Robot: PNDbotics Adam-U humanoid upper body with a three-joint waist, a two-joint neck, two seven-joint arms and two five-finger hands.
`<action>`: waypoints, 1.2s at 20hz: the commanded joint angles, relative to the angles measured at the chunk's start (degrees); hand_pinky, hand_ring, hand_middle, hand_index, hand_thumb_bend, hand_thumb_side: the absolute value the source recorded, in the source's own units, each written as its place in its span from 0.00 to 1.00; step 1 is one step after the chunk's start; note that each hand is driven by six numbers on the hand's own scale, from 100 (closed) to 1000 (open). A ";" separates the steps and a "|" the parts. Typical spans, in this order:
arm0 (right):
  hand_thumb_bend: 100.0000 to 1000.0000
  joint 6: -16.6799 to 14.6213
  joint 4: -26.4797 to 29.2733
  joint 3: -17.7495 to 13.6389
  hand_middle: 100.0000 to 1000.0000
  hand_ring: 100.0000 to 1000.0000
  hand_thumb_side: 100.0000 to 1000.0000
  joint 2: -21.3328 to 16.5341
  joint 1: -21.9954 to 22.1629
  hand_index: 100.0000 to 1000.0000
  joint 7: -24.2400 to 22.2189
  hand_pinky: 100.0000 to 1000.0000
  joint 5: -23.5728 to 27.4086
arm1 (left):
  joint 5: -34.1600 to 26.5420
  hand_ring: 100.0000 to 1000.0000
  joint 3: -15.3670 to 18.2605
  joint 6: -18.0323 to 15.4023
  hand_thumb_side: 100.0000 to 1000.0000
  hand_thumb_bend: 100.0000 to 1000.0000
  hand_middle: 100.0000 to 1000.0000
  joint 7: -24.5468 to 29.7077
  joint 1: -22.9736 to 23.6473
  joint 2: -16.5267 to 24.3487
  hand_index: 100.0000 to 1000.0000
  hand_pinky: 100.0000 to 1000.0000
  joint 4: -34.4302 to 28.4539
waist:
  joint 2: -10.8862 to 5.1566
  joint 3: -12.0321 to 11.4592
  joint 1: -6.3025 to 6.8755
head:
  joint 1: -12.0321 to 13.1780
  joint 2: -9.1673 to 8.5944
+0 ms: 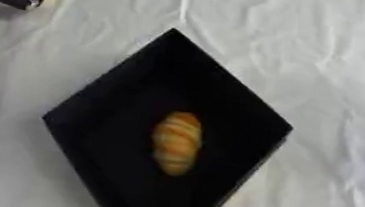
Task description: Pick up objects on the table and place them in the box.
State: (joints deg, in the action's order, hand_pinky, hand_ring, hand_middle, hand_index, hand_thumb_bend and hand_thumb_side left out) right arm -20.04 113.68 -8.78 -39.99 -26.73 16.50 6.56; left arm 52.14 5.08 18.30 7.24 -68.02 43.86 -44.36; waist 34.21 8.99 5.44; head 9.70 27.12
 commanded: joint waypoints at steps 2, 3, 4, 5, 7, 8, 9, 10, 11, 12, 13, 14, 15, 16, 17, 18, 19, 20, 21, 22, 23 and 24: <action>0.00 0.00 0.92 -0.62 0.66 0.88 0.18 -0.73 -0.53 0.83 -0.26 0.88 0.22 | -1.31 0.54 0.16 -0.48 0.02 0.06 0.45 -1.80 -0.59 1.91 0.66 0.67 -0.16 | -1.54 0.03 -0.22 | 0.36 -0.72; 0.00 0.06 0.92 -0.64 0.66 0.88 0.18 -0.67 -0.47 0.83 -0.25 0.88 0.29 | -1.73 0.53 0.00 -0.84 0.01 0.05 0.43 -2.20 -0.45 1.77 0.65 0.66 -0.42 | -1.68 -0.12 -0.32 | 0.24 -0.56; 0.00 0.10 0.92 -0.66 0.66 0.88 0.18 -0.64 -0.40 0.83 -0.26 0.88 0.34 | -2.16 0.51 -0.21 -1.21 0.00 0.04 0.42 -2.59 -0.30 1.68 0.63 0.65 -0.96 | -1.84 -0.33 -0.43 | 0.04 -0.38; 0.00 0.12 0.92 -0.70 0.66 0.88 0.18 -0.63 -0.28 0.83 -0.25 0.88 0.39 | -2.52 0.50 -0.67 -1.84 0.00 0.05 0.39 -3.02 -0.12 1.72 0.61 0.64 -2.16 | -2.09 -0.69 -0.57 | -0.26 -0.09; 0.00 0.22 0.92 -0.77 0.66 0.87 0.17 -0.67 0.04 0.83 -0.17 0.88 0.49 | -3.18 0.49 -2.21 -3.53 0.00 0.04 0.38 -3.35 0.59 2.09 0.60 0.65 -6.62 | -2.78 -1.60 -0.88 | -0.92 0.61; 0.01 0.26 0.92 -0.77 0.66 0.87 0.16 -0.69 0.11 0.83 -0.15 0.88 0.59 | -3.49 0.50 -3.20 -4.42 0.00 0.04 0.38 -3.10 1.09 2.39 0.60 0.65 -9.78 | -3.18 -2.00 -1.00 | -1.22 0.95; 0.01 0.30 0.92 -0.73 0.66 0.87 0.16 -0.71 0.20 0.83 -0.16 0.88 0.72 | -3.77 0.50 -4.47 -5.45 0.00 0.05 0.38 -2.51 1.66 2.65 0.60 0.66 -13.65 | -3.71 -2.53 -1.15 | -1.69 1.46; 0.01 0.34 0.92 -0.72 0.66 0.87 0.16 -0.77 0.33 0.83 -0.16 0.88 0.85 | -4.04 0.50 -5.69 -6.29 0.00 0.05 0.39 -1.61 2.30 2.87 0.60 0.66 -17.69 | -4.22 -3.03 -1.31 | -2.13 1.95; 0.02 0.35 0.92 -0.68 0.67 0.87 0.15 -0.84 0.40 0.83 -0.16 0.88 1.00 | -4.24 0.50 -7.15 -7.32 0.00 0.06 0.39 -0.60 2.86 2.99 0.60 0.66 -22.04 | -4.82 -3.54 -1.49 | -2.56 2.45; 0.07 0.35 0.92 -0.64 0.67 0.87 0.20 -0.91 0.47 0.83 -0.17 0.88 1.17 | -4.40 0.50 -8.45 -8.11 0.00 0.07 0.39 0.51 3.43 3.05 0.60 0.66 -26.27 | -5.34 -4.01 -1.66 | -2.96 2.87; 0.03 0.33 0.92 -0.56 0.67 0.87 0.13 -0.97 0.50 0.83 -0.19 0.88 1.36 | -4.68 0.50 -9.77 -8.91 0.00 0.07 0.39 1.58 3.89 2.86 0.61 0.66 -30.47 | -5.96 -4.45 -1.82 | -3.40 3.35; 0.03 0.33 0.92 -0.50 0.67 0.87 0.13 -1.04 0.53 0.83 -0.21 0.88 1.55 | -4.99 0.50 -10.92 -9.45 0.00 0.07 0.40 2.66 4.33 2.58 0.61 0.66 -34.42 | -6.49 -4.85 -1.96 | -3.83 3.73; 0.03 0.33 0.92 -0.42 0.67 0.87 0.12 -1.10 0.53 0.83 -0.24 0.88 1.75 | -5.31 0.50 -12.06 -9.97 0.00 0.08 0.40 3.69 4.68 2.13 0.61 0.66 -38.17 | -7.06 -5.19 -2.11 | -4.26 4.13; 0.04 0.34 0.92 -0.33 0.67 0.87 0.12 -1.16 0.57 0.83 -0.29 0.88 1.97 | -5.67 0.50 -13.32 -10.69 0.00 0.07 0.40 4.83 5.05 1.41 0.61 0.67 -42.12 | -7.67 -5.61 -2.28 | -4.80 4.59; 0.04 0.35 0.92 -0.24 0.67 0.87 0.11 -1.22 0.63 0.83 -0.35 0.88 2.17 | -6.13 0.50 -14.47 -11.28 0.00 0.06 0.41 6.01 5.43 0.52 0.61 0.66 -45.65 | -8.31 -6.06 -2.45 | -5.30 5.06; 0.05 0.36 0.92 -0.18 0.67 0.87 0.11 -1.29 0.72 0.83 -0.39 0.88 2.38 | -6.66 0.50 -15.62 -11.87 0.00 0.06 0.41 7.18 5.85 -0.61 0.61 0.66 -49.03 | -8.93 -6.56 -2.60 | -5.86 5.50; 0.05 0.37 0.92 -0.14 0.67 0.87 0.10 -1.31 0.81 0.83 -0.42 0.88 2.57 | -7.19 0.50 -16.64 -12.33 0.00 0.05 0.41 8.29 6.35 -1.94 0.61 0.66 -52.14 | -9.51 -7.06 -2.72 | -6.45 5.90; 0.05 0.44 0.92 -0.12 0.67 0.87 0.10 -1.26 0.89 0.83 -0.44 0.88 2.77 | -7.71 0.50 -17.51 -12.71 0.00 0.05 0.41 9.26 6.90 -3.30 0.61 0.66 -54.87 | -10.01 -7.54 -2.83 | -6.98 6.22; 0.05 0.52 0.92 -0.12 0.67 0.87 0.10 -1.19 0.93 0.83 -0.46 0.88 2.95 | -8.09 0.50 -18.23 -12.97 0.00 0.05 0.41 10.09 7.43 -4.51 0.61 0.66 -57.22 | -10.41 -7.92 -2.92 | -7.46 6.47; 0.05 0.62 0.92 -0.12 0.67 0.87 0.10 -1.10 1.00 0.83 -0.48 0.88 3.11 | -8.36 0.50 -19.04 -13.34 0.00 0.05 0.41 10.86 8.07 -5.88 0.61 0.66 -59.55 | -10.78 -8.30 -3.00 | -7.97 6.72; 0.06 0.69 0.92 -0.15 0.67 0.87 0.09 -1.05 1.06 0.83 -0.49 0.88 3.24 | -8.47 0.50 -19.89 -13.76 0.00 0.04 0.41 11.66 8.72 -7.12 0.61 0.66 -61.68 | -11.08 -8.61 -3.08 | -8.44 6.92; 0.06 0.72 0.92 -0.20 0.67 0.86 0.09 -1.02 1.12 0.83 -0.47 0.88 3.35 | -8.57 0.50 -20.88 -14.34 0.00 0.04 0.41 12.55 9.40 -8.27 0.61 0.66 -63.66 | -11.33 -8.88 -3.15 | -8.84 7.08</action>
State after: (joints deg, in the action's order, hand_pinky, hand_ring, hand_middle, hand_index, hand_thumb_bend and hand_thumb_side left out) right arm -19.47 113.68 -8.43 -39.54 -25.24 16.04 9.46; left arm 44.09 -15.24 4.46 18.76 -57.99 36.02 -104.71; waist 24.50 0.02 2.53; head 1.50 33.85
